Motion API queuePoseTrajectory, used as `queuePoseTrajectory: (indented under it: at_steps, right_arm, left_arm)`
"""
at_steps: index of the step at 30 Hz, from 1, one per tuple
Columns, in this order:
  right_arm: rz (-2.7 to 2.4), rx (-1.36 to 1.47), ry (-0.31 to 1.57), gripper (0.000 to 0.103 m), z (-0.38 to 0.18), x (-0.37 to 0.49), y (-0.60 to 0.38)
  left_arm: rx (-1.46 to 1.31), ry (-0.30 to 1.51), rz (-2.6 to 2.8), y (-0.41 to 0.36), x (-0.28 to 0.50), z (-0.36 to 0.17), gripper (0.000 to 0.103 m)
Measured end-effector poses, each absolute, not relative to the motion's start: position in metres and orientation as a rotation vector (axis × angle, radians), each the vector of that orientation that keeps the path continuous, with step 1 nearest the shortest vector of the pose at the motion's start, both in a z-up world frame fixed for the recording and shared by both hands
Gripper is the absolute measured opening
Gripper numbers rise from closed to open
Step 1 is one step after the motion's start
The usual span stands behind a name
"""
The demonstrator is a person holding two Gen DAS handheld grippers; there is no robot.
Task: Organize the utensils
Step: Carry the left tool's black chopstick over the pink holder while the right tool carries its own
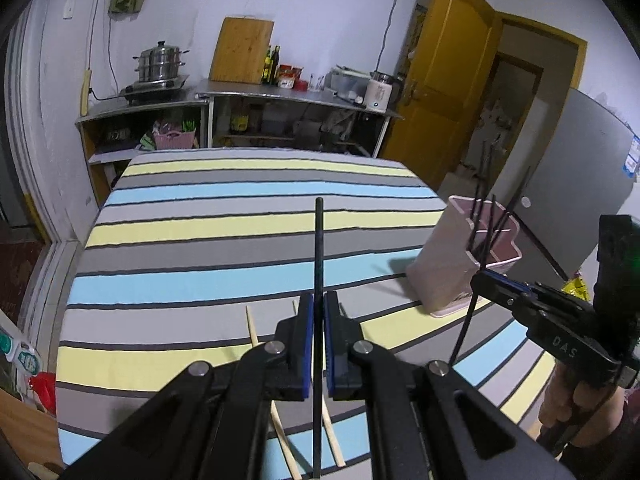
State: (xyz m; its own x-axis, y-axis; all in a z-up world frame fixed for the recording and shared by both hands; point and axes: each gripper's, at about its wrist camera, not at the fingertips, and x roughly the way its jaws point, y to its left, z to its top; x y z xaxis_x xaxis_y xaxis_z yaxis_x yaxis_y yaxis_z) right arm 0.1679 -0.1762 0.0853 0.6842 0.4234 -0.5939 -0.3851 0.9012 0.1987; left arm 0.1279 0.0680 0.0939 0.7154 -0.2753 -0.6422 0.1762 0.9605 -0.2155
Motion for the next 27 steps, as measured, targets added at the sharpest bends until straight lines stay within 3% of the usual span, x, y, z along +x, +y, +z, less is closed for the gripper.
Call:
queuePoseTrajectory:
  at_steps: [18, 27]
  right_arm:
    - [0.412, 0.117, 0.591, 0.006, 0.115, 0.139, -0.211]
    - [0.366, 0.147, 0.575, 0.006, 0.122, 0.138, -0.236]
  left_arm:
    - [-0.129, 0.644, -0.332, 0.05, 0.103, 0.146, 0.005]
    - [-0.153, 0.67, -0.411, 0.016, 0.117, 0.147, 0.005]
